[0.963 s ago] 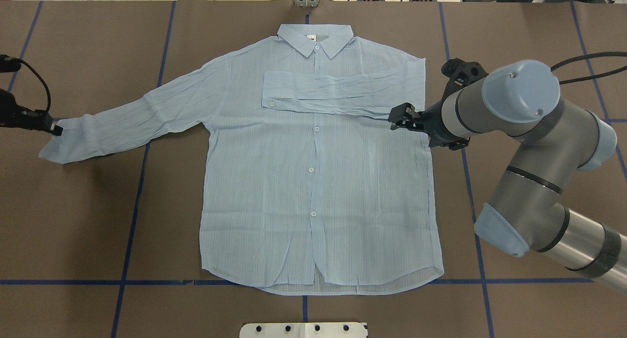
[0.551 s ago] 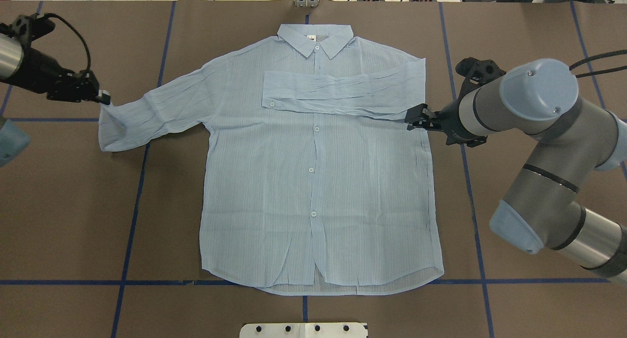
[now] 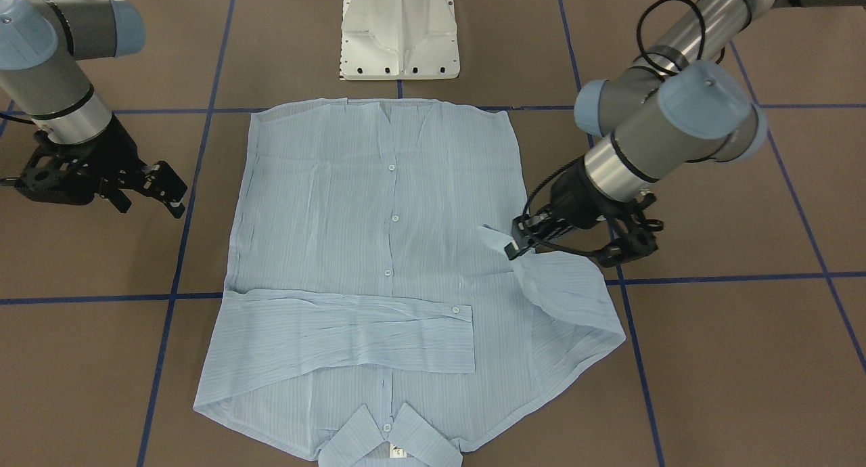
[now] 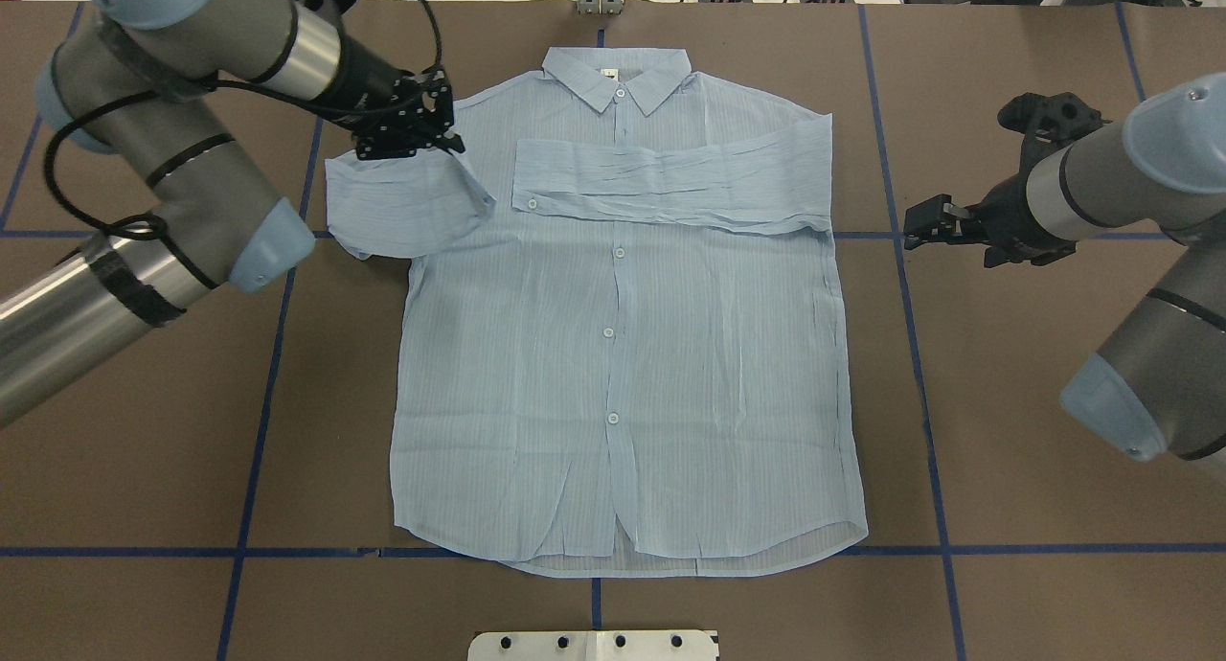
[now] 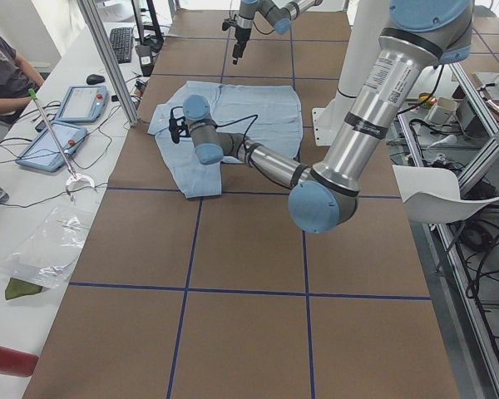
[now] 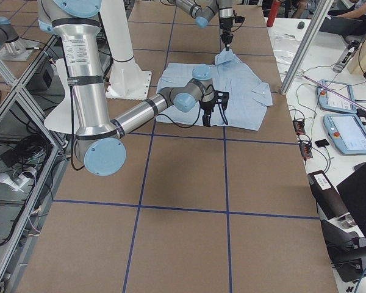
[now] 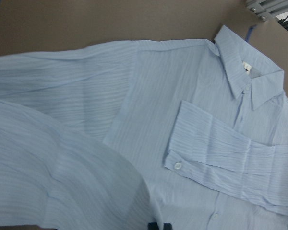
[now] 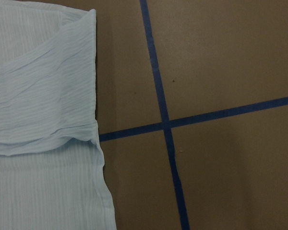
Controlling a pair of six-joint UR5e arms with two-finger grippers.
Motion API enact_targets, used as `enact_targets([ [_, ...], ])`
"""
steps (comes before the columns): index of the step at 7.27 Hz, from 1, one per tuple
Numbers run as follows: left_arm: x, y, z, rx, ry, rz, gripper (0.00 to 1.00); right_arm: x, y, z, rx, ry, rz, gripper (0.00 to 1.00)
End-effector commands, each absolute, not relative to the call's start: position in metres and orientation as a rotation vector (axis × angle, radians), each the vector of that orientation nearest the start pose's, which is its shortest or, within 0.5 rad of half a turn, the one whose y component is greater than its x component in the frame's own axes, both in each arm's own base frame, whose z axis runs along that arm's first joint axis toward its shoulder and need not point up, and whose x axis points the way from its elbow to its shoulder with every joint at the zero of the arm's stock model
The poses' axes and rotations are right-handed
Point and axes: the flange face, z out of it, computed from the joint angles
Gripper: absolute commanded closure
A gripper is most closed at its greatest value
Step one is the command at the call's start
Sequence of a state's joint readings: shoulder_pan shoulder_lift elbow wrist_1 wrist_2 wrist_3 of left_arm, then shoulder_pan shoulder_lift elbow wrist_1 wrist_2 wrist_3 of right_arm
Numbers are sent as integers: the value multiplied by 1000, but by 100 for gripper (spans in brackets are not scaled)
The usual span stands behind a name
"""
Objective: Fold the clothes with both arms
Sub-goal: 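Fold the held sleeve across the shirt front with the left gripper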
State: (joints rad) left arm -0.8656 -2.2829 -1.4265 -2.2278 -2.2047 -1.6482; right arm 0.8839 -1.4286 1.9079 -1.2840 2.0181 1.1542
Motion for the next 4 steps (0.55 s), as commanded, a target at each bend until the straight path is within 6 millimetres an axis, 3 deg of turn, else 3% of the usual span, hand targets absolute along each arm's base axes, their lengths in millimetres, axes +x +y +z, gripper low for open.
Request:
enact_targets([
  [1, 490, -606, 106, -83, 1313, -504, 100, -258, -480, 412, 127, -839, 240, 1],
  [2, 513, -597, 87, -86, 1322, -516, 100, -257, -479, 416, 125, -832, 239, 1],
  [4, 537, -581, 81, -72, 1323, -508, 100, -256, -480, 417, 125, -831, 241, 0],
])
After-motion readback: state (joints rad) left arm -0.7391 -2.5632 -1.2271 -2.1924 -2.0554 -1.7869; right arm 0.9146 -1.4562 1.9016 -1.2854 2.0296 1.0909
